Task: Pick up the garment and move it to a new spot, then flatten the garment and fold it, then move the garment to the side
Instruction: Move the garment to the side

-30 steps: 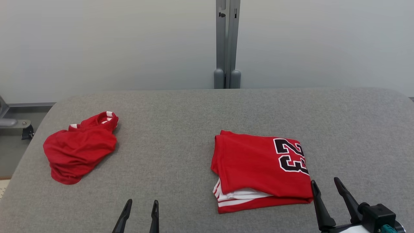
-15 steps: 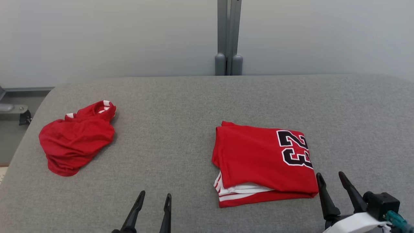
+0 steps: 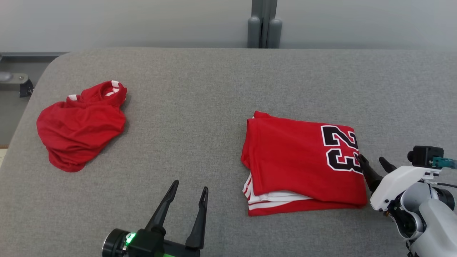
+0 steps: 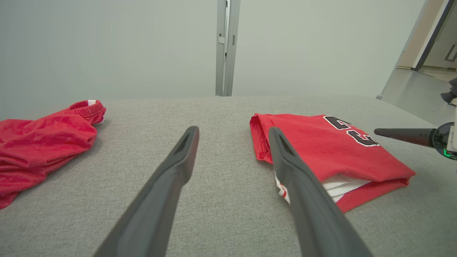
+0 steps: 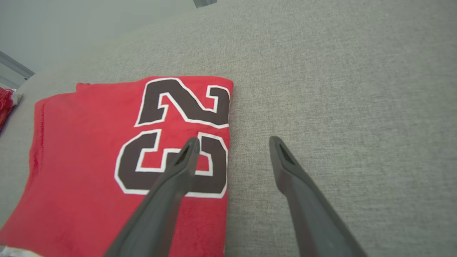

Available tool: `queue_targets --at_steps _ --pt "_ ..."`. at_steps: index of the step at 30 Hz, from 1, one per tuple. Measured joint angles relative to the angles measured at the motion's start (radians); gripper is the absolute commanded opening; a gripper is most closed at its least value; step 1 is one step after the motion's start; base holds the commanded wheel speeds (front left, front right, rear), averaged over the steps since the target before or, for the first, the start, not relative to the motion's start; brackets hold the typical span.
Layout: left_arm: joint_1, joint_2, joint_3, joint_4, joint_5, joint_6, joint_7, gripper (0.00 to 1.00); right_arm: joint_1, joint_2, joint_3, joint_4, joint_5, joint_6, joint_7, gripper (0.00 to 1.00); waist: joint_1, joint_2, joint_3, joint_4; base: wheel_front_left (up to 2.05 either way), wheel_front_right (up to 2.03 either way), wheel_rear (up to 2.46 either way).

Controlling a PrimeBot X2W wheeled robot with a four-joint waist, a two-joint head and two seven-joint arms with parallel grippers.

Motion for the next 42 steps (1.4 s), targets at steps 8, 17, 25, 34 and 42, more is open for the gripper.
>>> queue_targets --at_steps 8,17,25,34,42 --pt "-0.042 0.000 -0.006 -0.002 0.001 -0.003 0.000 1.00 -0.051 -0.037 0.103 0.019 0.071 0.000 0.040 0.00 0.0000 0.0000 0.086 0.024 0.00 0.00 0.00" --pt "-0.105 0.000 -0.012 -0.056 0.023 -0.019 0.000 1.00 -0.197 -0.144 0.118 0.014 0.010 0.001 -0.079 0.00 0.0001 0.0000 0.199 0.000 0.00 0.00 0.00" --pt "-0.194 0.001 -0.044 -0.195 0.080 -0.041 0.000 1.00 -0.378 -0.274 0.022 0.050 -0.112 0.001 -0.145 0.00 0.0002 0.0000 0.341 -0.051 0.00 0.00 0.00" --pt "-0.249 0.045 -0.061 -0.321 0.130 -0.055 0.000 1.00 -0.516 -0.400 -0.091 0.099 -0.183 0.001 -0.185 0.00 0.0002 0.0000 0.500 -0.114 0.00 0.00 0.00" --pt "-0.277 0.067 -0.059 -0.369 0.138 -0.055 0.000 1.00 -0.588 -0.505 -0.234 0.097 -0.283 0.001 -0.161 0.00 0.0001 0.0000 0.615 -0.155 0.00 0.00 0.00"
